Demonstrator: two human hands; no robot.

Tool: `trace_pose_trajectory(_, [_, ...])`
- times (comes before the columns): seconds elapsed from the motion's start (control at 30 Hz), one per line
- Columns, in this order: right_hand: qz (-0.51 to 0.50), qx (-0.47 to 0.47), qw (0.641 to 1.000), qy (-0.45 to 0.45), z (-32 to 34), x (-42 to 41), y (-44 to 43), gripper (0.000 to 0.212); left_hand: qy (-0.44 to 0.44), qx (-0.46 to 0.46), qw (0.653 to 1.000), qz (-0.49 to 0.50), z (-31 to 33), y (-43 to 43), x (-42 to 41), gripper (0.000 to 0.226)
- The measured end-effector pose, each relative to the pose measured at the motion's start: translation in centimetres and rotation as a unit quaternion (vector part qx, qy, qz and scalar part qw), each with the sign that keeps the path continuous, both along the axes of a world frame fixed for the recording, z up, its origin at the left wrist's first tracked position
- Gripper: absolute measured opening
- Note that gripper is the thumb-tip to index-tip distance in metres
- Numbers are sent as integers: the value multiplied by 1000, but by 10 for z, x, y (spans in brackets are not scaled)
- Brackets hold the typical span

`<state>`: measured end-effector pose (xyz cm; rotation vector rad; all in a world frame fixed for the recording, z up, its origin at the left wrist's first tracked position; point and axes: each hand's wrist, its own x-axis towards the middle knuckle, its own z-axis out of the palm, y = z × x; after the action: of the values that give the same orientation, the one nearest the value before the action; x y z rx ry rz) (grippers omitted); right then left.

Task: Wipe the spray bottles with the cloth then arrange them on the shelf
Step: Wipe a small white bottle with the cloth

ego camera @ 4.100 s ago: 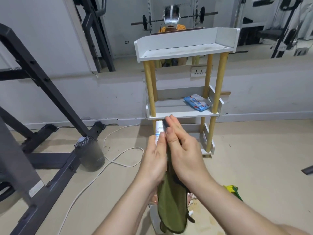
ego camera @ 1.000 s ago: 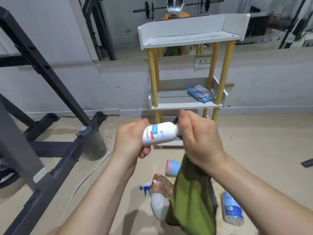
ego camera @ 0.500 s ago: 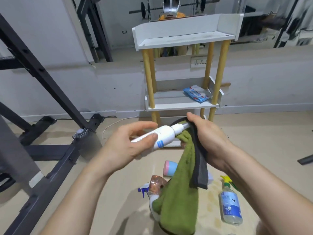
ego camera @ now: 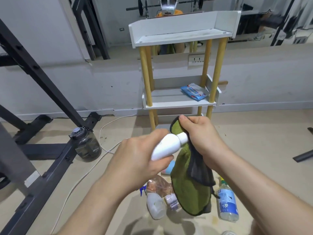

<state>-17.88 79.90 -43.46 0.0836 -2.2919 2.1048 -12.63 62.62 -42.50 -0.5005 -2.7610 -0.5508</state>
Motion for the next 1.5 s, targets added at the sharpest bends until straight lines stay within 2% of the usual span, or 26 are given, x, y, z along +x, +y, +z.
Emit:
trace_pose_trajectory(0.03, [1,0,999,32,1,4,-3,42,-74,104,992,-5,2,1,0,33])
trace_pose_trajectory(0.07, [-8,18,996,92,0,7,-7,42,-169,223,960,-19,3,2,-3,23])
trace_pose_trajectory(0.1, [-23,46,984,170,0,12,-11,40,-260,342,903,-29,5,4,-3,19])
trace_pose_trajectory(0.13, [-42,78,964,252,-1,17,-15,35,-316,431,845,-22,6,8,-2,29])
trace_pose_trajectory(0.17, [-65,105,940,318,-2,19,-19,29,-343,495,799,-5,6,12,-1,40])
trace_pose_trajectory(0.23, [-107,97,925,351,-7,20,-25,20,-335,565,754,32,3,24,2,49])
trace_pose_trajectory(0.27, [-115,59,940,314,-10,19,-30,20,-306,574,758,43,-1,30,3,50])
trace_pose_trajectory(0.33, [-107,-56,975,188,-10,19,-40,25,-203,516,830,65,-12,41,3,45])
trace_pose_trajectory(0.37, [-94,-123,980,124,-10,20,-45,28,-150,474,864,76,-17,45,2,43])
trace_pose_trajectory(0.43, [-53,-223,973,28,-7,24,-50,29,-97,444,886,97,-22,49,-1,46])
trace_pose_trajectory(0.47, [-28,-234,972,18,-4,27,-54,30,-84,443,885,112,-24,48,-6,45])
trace_pose_trajectory(0.6, [36,-148,988,30,-10,34,-72,39,-82,488,854,161,-27,28,-31,52])
trace_pose_trajectory(0.7, [44,-109,993,-5,-7,25,-70,45,-84,480,862,137,-29,31,-27,32])
trace_pose_trajectory(0.83, [43,-164,984,-52,3,6,-49,24,-94,439,893,42,-20,29,-14,39])
trace_pose_trajectory(0.9, [102,-196,973,-67,10,1,-39,22,-42,440,896,43,-9,12,-18,37])
trace_pose_trajectory(0.93, [147,-219,961,-82,16,1,-34,24,-35,455,889,43,-5,2,-21,38])
trace_pose_trajectory(0.97, [188,-238,948,-98,21,2,-29,24,-74,485,871,30,-1,-3,-22,37])
trace_pose_trajectory(1.0, [220,-249,937,-105,26,4,-25,21,-152,518,842,-2,2,-4,-20,32])
trace_pose_trajectory(1.07, [244,-206,944,-83,30,6,-17,20,-271,527,804,-42,2,-1,-18,33])
trace_pose_trajectory(1.1, [238,-141,959,-55,29,5,-13,24,-282,513,809,-38,0,-2,-18,33])
trace_pose_trajectory(1.17, [208,3,978,10,27,2,-3,39,-247,502,828,-14,-1,-5,-19,18])
trace_pose_trajectory(1.23, [199,71,977,41,26,0,6,48,-208,482,851,8,1,-10,-21,5])
trace_pose_trajectory(1.3, [192,128,970,71,26,4,8,49,-170,444,879,18,3,-12,-24,12])
trace_pose_trajectory(1.37, [176,190,960,104,24,7,7,52,-181,403,897,3,4,-11,-24,25])
trace_pose_trajectory(1.43, [153,220,956,122,22,7,6,54,-176,349,920,1,4,-7,-23,30])
trace_pose_trajectory(1.5, [138,234,953,133,20,5,7,51,-92,261,960,31,5,-6,-23,24])
